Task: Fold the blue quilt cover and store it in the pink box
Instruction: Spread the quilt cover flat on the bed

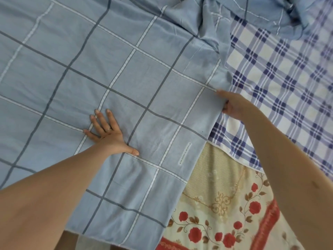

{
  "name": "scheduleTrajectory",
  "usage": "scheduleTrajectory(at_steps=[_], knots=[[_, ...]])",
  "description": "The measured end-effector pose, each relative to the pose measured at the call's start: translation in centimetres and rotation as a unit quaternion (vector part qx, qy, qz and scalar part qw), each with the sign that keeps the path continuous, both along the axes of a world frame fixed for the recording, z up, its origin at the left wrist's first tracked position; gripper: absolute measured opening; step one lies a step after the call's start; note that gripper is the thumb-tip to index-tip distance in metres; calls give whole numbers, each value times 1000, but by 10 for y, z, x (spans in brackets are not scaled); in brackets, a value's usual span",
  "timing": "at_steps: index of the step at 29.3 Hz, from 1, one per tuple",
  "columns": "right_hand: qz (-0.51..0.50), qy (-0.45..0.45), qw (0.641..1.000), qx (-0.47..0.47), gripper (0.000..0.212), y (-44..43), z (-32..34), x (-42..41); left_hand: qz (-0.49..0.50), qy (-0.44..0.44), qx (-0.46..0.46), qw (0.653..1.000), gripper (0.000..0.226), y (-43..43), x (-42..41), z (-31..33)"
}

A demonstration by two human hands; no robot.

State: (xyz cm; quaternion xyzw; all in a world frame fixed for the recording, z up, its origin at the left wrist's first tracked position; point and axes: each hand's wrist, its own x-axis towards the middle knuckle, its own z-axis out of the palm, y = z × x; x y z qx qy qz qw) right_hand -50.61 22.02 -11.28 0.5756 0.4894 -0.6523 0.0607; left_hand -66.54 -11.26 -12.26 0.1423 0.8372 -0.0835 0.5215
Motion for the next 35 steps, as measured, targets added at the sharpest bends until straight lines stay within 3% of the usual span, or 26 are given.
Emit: scheduleTrajectory(at_steps=[2, 5, 8, 11, 17, 27, 31, 33, 35], knots=[[30, -10, 999, -30, 70, -10, -2, 9, 4, -2, 0, 1000, 174, 0, 0, 1], [2, 12, 1000, -8, 86, -20, -11, 18, 2, -5, -2, 1000, 174, -1, 1, 1], [-19, 10, 993, 119, 35, -25, -18, 20, 4, -2, 2, 1000, 174, 0, 1, -1], [-21, -29, 981, 192, 29, -25, -22, 20, 2, -1, 8, 1000, 174, 1, 2, -1], [-140, -8, 987, 84, 29, -36, -19, 11, 1, -2, 10, 1000, 173, -1, 2, 0], [-168, -28, 974, 152, 23, -29, -4, 13, -4, -1, 23, 1000, 173, -3, 2, -1], [-181, -86, 967, 155, 15, -38, -10, 7, -8, -3, 24, 1000, 174, -5, 2, -3], [-163, -162, 948, 220, 19, -50, -11, -2, -6, -5, 26, 1000, 173, -6, 2, -3], [-97, -245, 871, 415, 40, -73, -9, -18, -4, -7, 26, 1000, 173, -6, 2, -3]])
